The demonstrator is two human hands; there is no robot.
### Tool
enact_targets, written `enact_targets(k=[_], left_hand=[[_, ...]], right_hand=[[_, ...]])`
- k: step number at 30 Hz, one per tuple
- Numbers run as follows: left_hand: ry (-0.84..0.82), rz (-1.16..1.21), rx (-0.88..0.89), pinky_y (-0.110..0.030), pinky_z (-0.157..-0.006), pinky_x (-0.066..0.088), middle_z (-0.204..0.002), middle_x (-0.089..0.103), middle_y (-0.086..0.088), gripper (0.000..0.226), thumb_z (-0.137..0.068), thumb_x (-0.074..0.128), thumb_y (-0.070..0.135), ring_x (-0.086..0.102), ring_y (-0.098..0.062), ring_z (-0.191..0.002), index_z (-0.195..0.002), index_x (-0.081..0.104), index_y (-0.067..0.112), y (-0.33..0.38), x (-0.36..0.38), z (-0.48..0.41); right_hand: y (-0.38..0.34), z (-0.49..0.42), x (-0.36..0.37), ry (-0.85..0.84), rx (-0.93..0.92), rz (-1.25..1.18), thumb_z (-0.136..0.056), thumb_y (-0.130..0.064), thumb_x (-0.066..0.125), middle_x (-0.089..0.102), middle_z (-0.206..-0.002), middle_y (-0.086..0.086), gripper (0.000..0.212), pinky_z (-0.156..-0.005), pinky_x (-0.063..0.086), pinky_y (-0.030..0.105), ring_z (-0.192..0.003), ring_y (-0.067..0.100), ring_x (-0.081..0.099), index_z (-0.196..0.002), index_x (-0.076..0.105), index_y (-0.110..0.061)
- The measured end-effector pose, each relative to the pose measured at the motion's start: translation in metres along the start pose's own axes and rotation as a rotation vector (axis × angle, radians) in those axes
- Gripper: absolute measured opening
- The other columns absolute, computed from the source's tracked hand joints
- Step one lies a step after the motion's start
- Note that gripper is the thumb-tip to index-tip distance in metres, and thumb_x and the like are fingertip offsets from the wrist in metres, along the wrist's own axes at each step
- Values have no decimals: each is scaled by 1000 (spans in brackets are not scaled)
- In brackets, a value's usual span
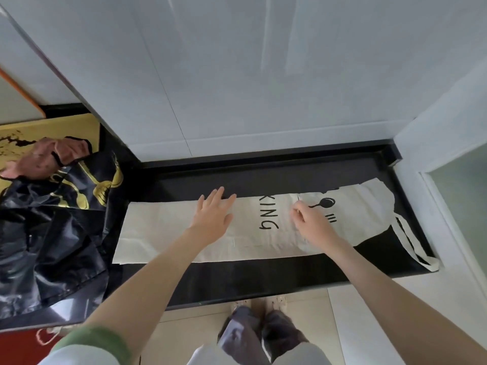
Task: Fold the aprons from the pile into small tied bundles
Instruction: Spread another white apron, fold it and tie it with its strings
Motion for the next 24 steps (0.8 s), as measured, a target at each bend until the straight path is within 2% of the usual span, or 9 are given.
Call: enact_targets(k=[3, 5, 7, 11, 14, 17, 20, 22, 24], left_hand=[[13, -5, 35, -47, -118, 0, -160, 10, -7, 49, -105, 26, 28, 3, -25, -148, -152, 13, 29, 6, 10, -17], [33, -20, 27, -46, -118, 3, -155, 25, -5, 48, -105, 25, 25, 15, -24, -146, -152, 16, 28, 8, 12, -28], [56, -31, 2, -42, -117, 8, -144, 39, -3, 46, -105, 26, 22, 31, -23, -137, -151, 21, 26, 12, 13, -38], [29, 1, -86, -37, -102, 26, -125, 50, -2, 37, -103, 31, 37, 43, -23, -118, -133, 44, 21, 25, 10, -59], [-90, -5, -90, -35, -92, 30, -114, 50, -4, 38, -102, 31, 43, 44, -23, -111, -120, 56, 21, 30, 8, -68], [-192, 143, -13, -31, -82, 39, -103, 51, -4, 33, -102, 34, 39, 49, -20, -96, -106, 59, 18, 29, 9, -68], [-189, 252, -34, -26, -55, 35, -75, 51, 3, 29, -101, 37, 38, 48, -14, -66, -82, 49, 20, 17, 11, -63], [-154, 198, -54, -27, -52, 32, -69, 50, 4, 28, -102, 36, 38, 49, -15, -62, -84, 48, 19, 8, 11, -59], [-123, 154, -70, -29, -53, 31, -69, 50, 3, 27, -103, 34, 37, 51, -19, -66, -87, 45, 18, 0, 12, -57]], right_hand=[[9, -13, -15, 183, 40, -39, -103, -23, 38, 62, -93, 0, 18, -69, 49, 34, -78, 17, 59, -112, 51, -16], [18, -21, -25, 311, 60, -95, -101, -13, 40, 59, -114, 2, 26, -82, 48, 27, -100, 17, 58, -124, 53, -13], [31, -28, -34, 378, 82, -32, -98, -3, 41, 55, -122, 7, 35, -90, 44, 30, -111, 22, 52, -130, 53, -11], [57, -41, -49, 224, 111, 266, -95, 2, 41, 44, -140, 9, 51, -101, 34, 36, -123, 29, 39, -142, 43, -17], [70, -45, -53, 119, 77, 249, -94, 8, 39, 35, -149, 6, 59, -104, 32, 35, -125, 30, 35, -147, 37, -18], [84, -53, -55, 25, 69, 292, -97, 2, 41, 41, -144, 9, 50, -100, 34, 35, -121, 31, 39, -144, 42, -14], [94, -66, -54, -31, 152, 281, -97, -5, 45, 52, -112, 11, 22, -88, 37, 36, -110, 33, 47, -114, 59, -6], [96, -70, -52, -99, 175, 277, -95, -4, 44, 48, -96, 8, 16, -81, 38, 36, -102, 32, 51, -95, 60, -6], [98, -73, -52, -104, 150, 261, -93, 0, 43, 46, -92, 5, 17, -77, 38, 36, -99, 30, 51, -89, 58, -8]])
Point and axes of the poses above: each hand's wrist, its own z-axis away from the middle knuckle, its own x-axis out of the palm, y = z × x, the point moved 2 cm from there along -z, towards the middle knuckle
